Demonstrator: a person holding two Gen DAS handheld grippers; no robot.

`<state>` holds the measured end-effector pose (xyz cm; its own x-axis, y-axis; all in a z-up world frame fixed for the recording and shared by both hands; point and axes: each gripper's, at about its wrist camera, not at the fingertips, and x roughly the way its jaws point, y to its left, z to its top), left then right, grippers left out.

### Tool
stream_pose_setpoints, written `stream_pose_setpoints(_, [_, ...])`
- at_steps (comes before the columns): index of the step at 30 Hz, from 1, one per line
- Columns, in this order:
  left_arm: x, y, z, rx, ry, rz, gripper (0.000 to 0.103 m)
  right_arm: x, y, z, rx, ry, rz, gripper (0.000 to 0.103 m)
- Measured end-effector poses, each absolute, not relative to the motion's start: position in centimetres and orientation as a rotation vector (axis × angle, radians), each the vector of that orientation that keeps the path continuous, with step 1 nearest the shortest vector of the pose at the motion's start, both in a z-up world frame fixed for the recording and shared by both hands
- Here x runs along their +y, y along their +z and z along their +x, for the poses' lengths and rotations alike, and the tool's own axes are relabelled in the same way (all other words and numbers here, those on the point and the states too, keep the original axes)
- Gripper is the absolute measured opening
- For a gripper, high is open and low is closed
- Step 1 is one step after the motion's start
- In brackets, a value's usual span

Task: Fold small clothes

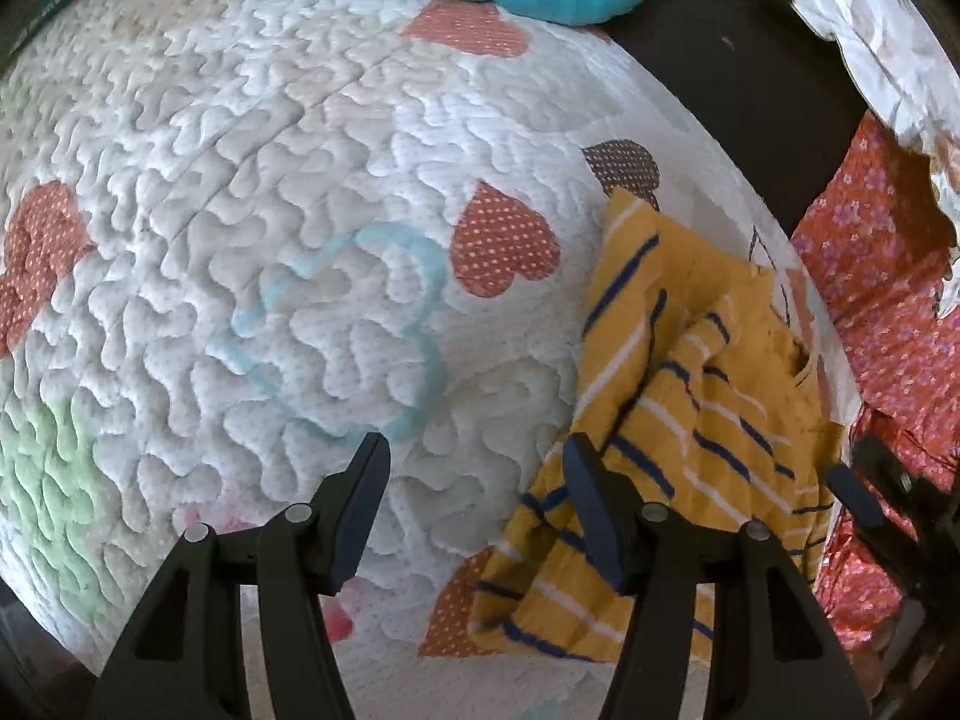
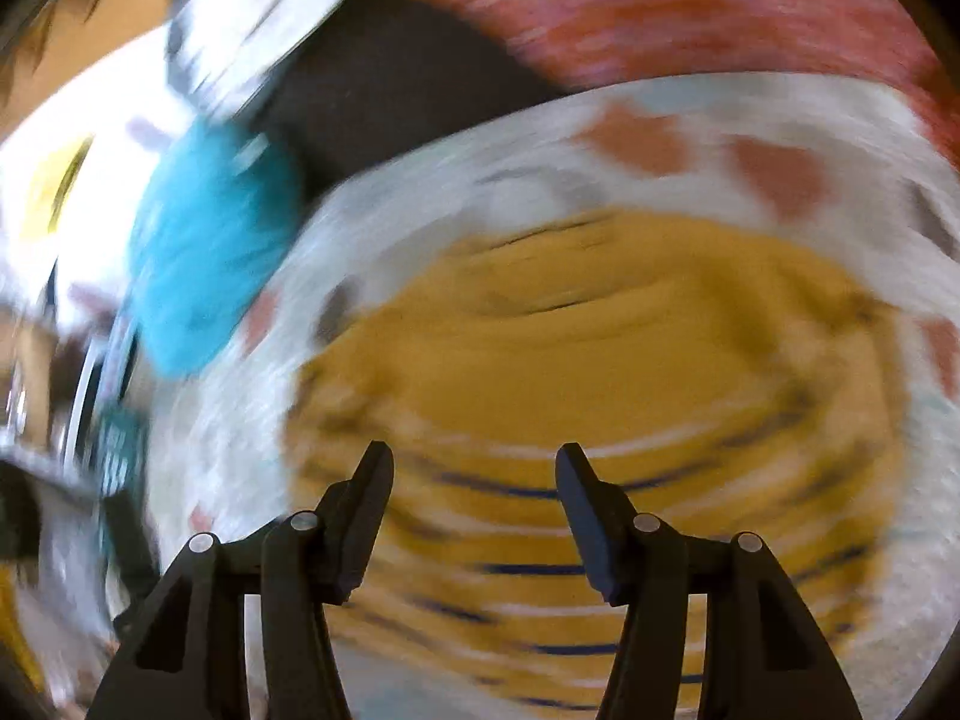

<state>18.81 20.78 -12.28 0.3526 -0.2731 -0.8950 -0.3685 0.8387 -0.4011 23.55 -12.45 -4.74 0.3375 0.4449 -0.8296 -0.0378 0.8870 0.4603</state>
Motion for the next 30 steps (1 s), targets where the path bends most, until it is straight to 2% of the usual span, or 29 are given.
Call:
stream_pose_setpoints(4, [20.4, -12.9, 18.3, 1.258, 0.038, -0.619, 0.059, -4.5, -6.9, 26.0, 1.309, 0.419, 0.307, 0.062])
stream_pose_setpoints(10, [19.7, -14.0, 17.8, 1.288, 0.007, -0.684, 0.062, 1.2, -10.5, 30.9, 1.449, 0.381, 0.212, 0.062])
stream_pose_setpoints(12, [19.7, -14.1, 17.5, 1.294, -0.002, -0.721, 0.066, 2.7, -11.0, 31.9, 1.464, 0.365, 0.157, 0.065])
stream_pose_setpoints(14, [19.6, -14.2, 17.1, 1.296, -0.005, -0.733, 0.067, 3.8, -11.7, 32.5, 1.498, 0.351, 0.098, 0.075])
stream_pose_setpoints(20, [17.0, -14.0, 16.6, 1.286, 0.026, -0.617, 0.070, 7.9, -13.5, 31.9, 1.527, 0.338, -0.206, 0.086])
stream_pose_setpoints(21, [16.2, -14.0, 16.6, 1.284, 0.031, -0.597, 0.069, 8.4, -13.6, 31.4, 1.516, 0.340, -0.271, 0.084])
stream_pose_setpoints(22, [15.8, -14.0, 16.6, 1.285, 0.034, -0.575, 0.068, 8.7, -13.8, 30.9, 1.492, 0.331, -0.347, 0.075])
stream_pose_setpoints(23, [15.2, -13.9, 16.5, 1.285, 0.031, -0.551, 0.053, 8.9, -13.8, 30.3, 1.460, 0.308, -0.421, 0.055])
stream_pose_setpoints(24, [14.6, -13.7, 16.5, 1.282, 0.024, -0.525, 0.025, 9.0, -13.7, 29.9, 1.438, 0.297, -0.457, 0.046])
stream_pose_setpoints(25, [13.9, -13.6, 16.6, 1.281, -0.006, -0.528, 0.009, 8.7, -13.3, 29.4, 1.414, 0.310, -0.469, 0.032])
stream_pose_setpoints(26, [13.3, -13.7, 16.8, 1.293, -0.032, -0.539, 0.006, 8.4, -13.0, 29.1, 1.406, 0.316, -0.461, 0.020])
stream_pose_setpoints(30, [10.5, -12.4, 16.1, 1.247, -0.095, -0.538, 0.006, 5.4, -10.1, 28.0, 1.346, 0.335, -0.334, 0.017])
